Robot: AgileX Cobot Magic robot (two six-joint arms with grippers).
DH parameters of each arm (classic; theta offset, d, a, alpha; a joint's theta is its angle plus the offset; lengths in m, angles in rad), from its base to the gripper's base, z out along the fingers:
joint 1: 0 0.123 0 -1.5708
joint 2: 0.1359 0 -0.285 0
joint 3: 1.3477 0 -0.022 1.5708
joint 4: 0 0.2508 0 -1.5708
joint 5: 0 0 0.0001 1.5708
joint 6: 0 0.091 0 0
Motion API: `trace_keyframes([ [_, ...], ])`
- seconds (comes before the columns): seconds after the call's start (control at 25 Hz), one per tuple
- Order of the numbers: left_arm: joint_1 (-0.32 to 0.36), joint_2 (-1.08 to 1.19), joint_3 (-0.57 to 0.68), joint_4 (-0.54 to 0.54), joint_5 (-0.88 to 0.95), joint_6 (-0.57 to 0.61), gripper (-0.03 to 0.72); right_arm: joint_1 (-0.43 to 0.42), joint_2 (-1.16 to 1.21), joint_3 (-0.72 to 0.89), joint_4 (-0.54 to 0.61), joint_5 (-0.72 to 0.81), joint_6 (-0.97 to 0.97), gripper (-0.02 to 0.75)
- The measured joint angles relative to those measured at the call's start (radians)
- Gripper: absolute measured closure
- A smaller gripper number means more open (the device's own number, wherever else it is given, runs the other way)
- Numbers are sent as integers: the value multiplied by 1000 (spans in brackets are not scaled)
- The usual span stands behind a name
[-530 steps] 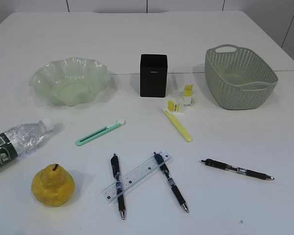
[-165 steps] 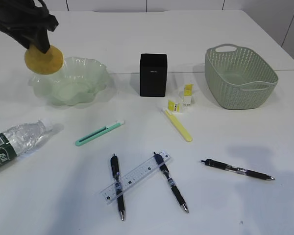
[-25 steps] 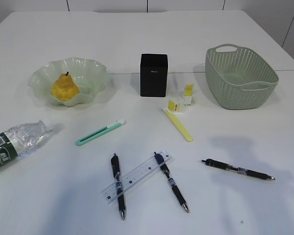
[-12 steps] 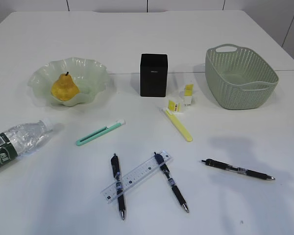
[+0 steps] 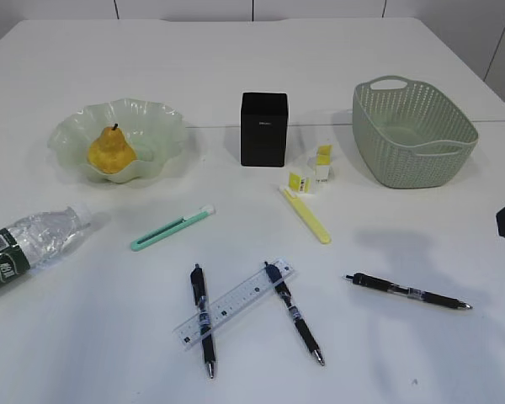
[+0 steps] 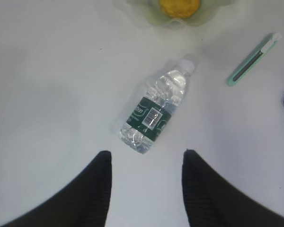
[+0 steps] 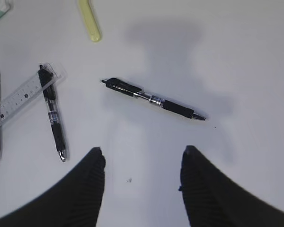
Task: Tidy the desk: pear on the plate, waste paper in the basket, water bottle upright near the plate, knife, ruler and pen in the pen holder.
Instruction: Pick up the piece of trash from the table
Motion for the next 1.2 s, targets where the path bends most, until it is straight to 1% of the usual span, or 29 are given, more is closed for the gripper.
trace_keyframes([
  [0.2,0,-38,0,46,0,0,347,0,0,0,13,-6,0,349],
  [0.4,0,-40,1,42,0,0,347,0,30,0,15,-8,-2,349],
  [0.52,0,-70,31,46,0,0,347,0,59,0,13,-8,-2,349],
  [0.6,0,-112,81,48,-12,0,347,0,69,0,11,-8,-6,349],
  [0.68,0,-167,160,46,-47,0,347,0,73,0,11,-17,-8,349],
  [0.84,0,-290,331,28,-150,0,347,0,73,0,0,-31,-13,349],
  [1.0,0,-375,468,24,-266,0,347,0,73,0,-12,-51,-13,349],
  [1.08,0,-391,510,24,-297,0,347,0,73,0,-12,-50,-15,349],
  [1.2,0,-396,524,24,-315,0,347,0,73,0,-14,-51,-15,349],
])
